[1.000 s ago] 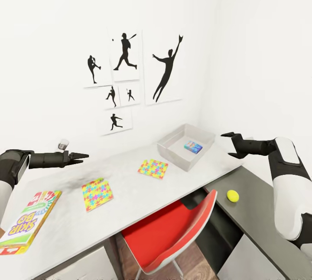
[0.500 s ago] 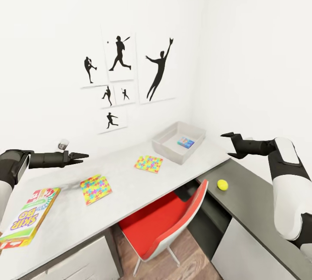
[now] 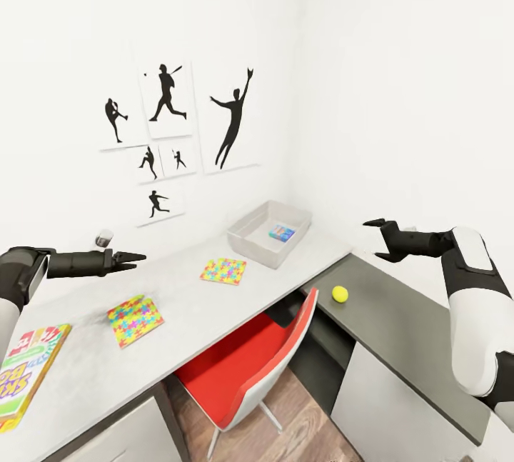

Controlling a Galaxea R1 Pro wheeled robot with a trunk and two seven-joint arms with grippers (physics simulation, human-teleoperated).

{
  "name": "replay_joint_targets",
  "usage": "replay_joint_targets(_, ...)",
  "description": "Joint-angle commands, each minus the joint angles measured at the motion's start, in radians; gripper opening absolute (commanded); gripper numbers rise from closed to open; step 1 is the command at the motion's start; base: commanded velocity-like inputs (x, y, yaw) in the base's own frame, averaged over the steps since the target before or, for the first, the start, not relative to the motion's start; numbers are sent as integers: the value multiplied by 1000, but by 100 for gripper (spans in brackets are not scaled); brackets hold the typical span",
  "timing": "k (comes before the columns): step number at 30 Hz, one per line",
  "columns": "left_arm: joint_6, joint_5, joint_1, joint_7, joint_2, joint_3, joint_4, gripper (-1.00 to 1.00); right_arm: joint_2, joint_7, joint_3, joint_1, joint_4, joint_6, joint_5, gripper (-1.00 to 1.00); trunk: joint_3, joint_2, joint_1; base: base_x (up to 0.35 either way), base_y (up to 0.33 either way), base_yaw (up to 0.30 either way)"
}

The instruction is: Put all the toys in the child's room - the three board games (two on the bed and one on the table), the two jigsaw puzzles on the table, and the tennis ball on the table - inside the toy box on the table in the child's room.

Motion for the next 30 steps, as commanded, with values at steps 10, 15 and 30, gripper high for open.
replay_joint_targets(10, 10, -11, -1, -8, 1, 9, -1, 100, 2, -10, -1, -1, 1, 2, -8, 100, 7, -2, 1, 0, 0, -245)
replay_joint_targets(15, 9, -12, -1, -8, 1, 7, 0, 100, 3, -10, 0, -1, 1, 2, -5, 100, 12, -2, 1, 0, 0, -245)
replay_joint_targets(30, 9, -11, -1, -8, 1, 7, 0, 100, 0, -10, -2, 0, 3, 2, 2, 100, 27, -2, 1, 0, 0, -245)
